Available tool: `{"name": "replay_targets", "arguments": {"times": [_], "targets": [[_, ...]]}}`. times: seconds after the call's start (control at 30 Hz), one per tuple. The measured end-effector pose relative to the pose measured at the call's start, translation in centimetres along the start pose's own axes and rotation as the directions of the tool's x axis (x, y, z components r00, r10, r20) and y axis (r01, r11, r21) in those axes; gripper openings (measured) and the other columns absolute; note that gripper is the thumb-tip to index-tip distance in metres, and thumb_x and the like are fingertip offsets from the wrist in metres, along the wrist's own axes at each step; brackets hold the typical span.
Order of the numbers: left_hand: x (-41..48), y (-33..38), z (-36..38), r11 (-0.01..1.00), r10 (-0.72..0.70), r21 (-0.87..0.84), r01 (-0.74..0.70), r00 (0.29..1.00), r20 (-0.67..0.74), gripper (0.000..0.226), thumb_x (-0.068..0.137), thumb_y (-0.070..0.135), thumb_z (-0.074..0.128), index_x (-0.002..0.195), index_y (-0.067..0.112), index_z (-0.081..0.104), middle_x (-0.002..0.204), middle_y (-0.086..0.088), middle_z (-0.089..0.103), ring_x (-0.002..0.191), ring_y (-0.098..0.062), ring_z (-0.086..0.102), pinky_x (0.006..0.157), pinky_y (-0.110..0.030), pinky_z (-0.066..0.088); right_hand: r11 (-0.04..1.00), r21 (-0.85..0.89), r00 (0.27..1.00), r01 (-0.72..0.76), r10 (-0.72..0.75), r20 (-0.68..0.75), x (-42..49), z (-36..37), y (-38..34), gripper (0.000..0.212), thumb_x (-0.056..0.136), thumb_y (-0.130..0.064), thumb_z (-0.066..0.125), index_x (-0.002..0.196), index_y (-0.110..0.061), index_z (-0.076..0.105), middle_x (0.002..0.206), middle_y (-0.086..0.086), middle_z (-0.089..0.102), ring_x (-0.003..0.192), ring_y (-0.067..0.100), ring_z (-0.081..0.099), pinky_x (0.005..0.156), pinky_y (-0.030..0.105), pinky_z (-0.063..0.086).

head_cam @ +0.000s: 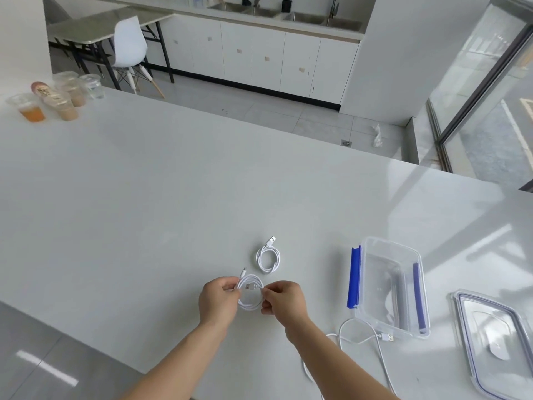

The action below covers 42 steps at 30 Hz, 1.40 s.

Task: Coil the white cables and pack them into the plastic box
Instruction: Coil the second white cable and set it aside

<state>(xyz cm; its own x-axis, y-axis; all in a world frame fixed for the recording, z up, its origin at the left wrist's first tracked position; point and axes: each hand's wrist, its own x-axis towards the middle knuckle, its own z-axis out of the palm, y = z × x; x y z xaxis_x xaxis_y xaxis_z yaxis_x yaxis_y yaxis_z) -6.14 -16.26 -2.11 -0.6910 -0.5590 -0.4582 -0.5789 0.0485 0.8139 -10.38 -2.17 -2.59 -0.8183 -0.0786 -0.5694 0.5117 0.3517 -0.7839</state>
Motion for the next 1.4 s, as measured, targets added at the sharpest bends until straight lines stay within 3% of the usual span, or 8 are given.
{"name": "replay_targets", "arguments": {"times": [0.23, 0.4, 0.77, 0.9, 1.0, 1.2, 1.3, 1.4], "targets": [[0.4, 0.6, 0.7, 0.987, 0.039, 0.156, -0.037, 0.999, -0.009, 0.03, 0.079, 0.004, 0.06, 0.097, 0.02, 0.079, 0.096, 0.004, 0.077, 0.094, -0.018, 0.07, 0.085, -0.032, 0.055, 0.988, -0.155, 0.999, 0.005, -0.011, -0.04, 0.9, 0.4, 0.1, 0.017, 0.078, -0.012, 0.057, 0.074, -0.004, 0.07, 0.065, 0.012, 0.074, 0.06, 0.027, 0.073, 0.066, 0.042, 0.062], [0.1, 0.9, 0.6, 0.969, 0.096, 0.226, -0.102, 0.995, 0.039, 0.034, 0.083, 0.003, 0.056, 0.095, 0.027, 0.077, 0.082, 0.014, 0.067, 0.087, -0.017, 0.065, 0.079, -0.029, 0.051, 0.928, -0.371, 0.997, 0.042, -0.065, -0.048, 1.4, 0.8, -0.3, 0.014, 0.077, -0.021, 0.059, 0.072, -0.012, 0.068, 0.066, 0.004, 0.074, 0.068, 0.025, 0.072, 0.061, 0.033, 0.057], [0.7, 0.1, 0.6, 0.971, 0.111, 0.213, -0.109, 0.994, 0.002, 0.036, 0.084, 0.002, 0.056, 0.115, 0.014, 0.07, 0.112, 0.001, 0.073, 0.094, -0.012, 0.062, 0.082, -0.024, 0.044, 0.942, -0.331, 0.997, 0.045, -0.063, -0.043, 1.0, 0.3, -0.5, 0.021, 0.081, -0.037, 0.07, 0.078, -0.017, 0.064, 0.066, 0.004, 0.075, 0.061, 0.022, 0.073, 0.057, 0.031, 0.057], [0.7, -0.2, 0.4, 0.963, 0.136, 0.236, -0.133, 0.991, 0.004, 0.035, 0.085, 0.003, 0.057, 0.116, 0.015, 0.069, 0.115, 0.001, 0.072, 0.096, -0.013, 0.063, 0.083, -0.023, 0.043, 0.955, -0.293, 0.996, 0.052, -0.069, -0.049, 0.3, -0.4, -0.4, 0.011, 0.082, -0.027, 0.067, 0.082, -0.016, 0.066, 0.073, 0.003, 0.075, 0.06, 0.024, 0.074, 0.058, 0.035, 0.059], [0.8, -0.3, 0.1, 0.921, 0.199, 0.335, -0.2, 0.979, 0.04, 0.038, 0.085, 0.005, 0.057, 0.12, 0.017, 0.066, 0.119, 0.0, 0.068, 0.103, -0.017, 0.064, 0.086, -0.027, 0.046, 0.956, -0.285, 0.994, 0.069, -0.089, -0.058, 0.1, -0.9, -0.2, 0.01, 0.079, -0.017, 0.058, 0.079, -0.02, 0.067, 0.074, 0.0, 0.074, 0.062, 0.026, 0.073, 0.062, 0.041, 0.063], [-0.1, -0.4, -0.3, 0.77, 0.358, 0.526, -0.359, 0.927, 0.11, 0.039, 0.086, 0.009, 0.058, 0.123, 0.02, 0.064, 0.125, 0.0, 0.062, 0.113, -0.022, 0.06, 0.088, -0.033, 0.05, 0.952, -0.287, 0.989, 0.107, -0.13, -0.063, -0.4, -2.1, 0.1, 0.013, 0.077, -0.021, 0.054, 0.075, -0.025, 0.067, 0.075, -0.005, 0.072, 0.073, 0.023, 0.071, 0.069, 0.044, 0.062], [-1.1, -0.6, -0.4, 0.668, 0.435, 0.605, -0.434, 0.887, 0.156, 0.041, 0.086, 0.01, 0.057, 0.125, 0.021, 0.063, 0.123, 0.0, 0.062, 0.113, -0.023, 0.059, 0.085, -0.034, 0.049, 0.938, -0.316, 0.982, 0.144, -0.175, -0.072, -1.1, -3.0, 0.2, 0.01, 0.081, -0.022, 0.058, 0.078, -0.024, 0.067, 0.072, -0.007, 0.07, 0.073, 0.021, 0.07, 0.067, 0.038, 0.061], [-2.3, -0.9, -0.3, 0.577, 0.507, 0.642, -0.506, 0.838, 0.204, 0.041, 0.081, 0.009, 0.062, 0.121, 0.02, 0.066, 0.116, -0.002, 0.065, 0.103, -0.028, 0.063, 0.078, -0.037, 0.052, 0.898, -0.386, 0.961, 0.211, -0.263, -0.088, -2.0, -4.1, 0.4, 0.009, 0.087, -0.02, 0.06, 0.084, -0.021, 0.069, 0.073, -0.01, 0.066, 0.07, 0.014, 0.063, 0.059, 0.023, 0.049]]}}
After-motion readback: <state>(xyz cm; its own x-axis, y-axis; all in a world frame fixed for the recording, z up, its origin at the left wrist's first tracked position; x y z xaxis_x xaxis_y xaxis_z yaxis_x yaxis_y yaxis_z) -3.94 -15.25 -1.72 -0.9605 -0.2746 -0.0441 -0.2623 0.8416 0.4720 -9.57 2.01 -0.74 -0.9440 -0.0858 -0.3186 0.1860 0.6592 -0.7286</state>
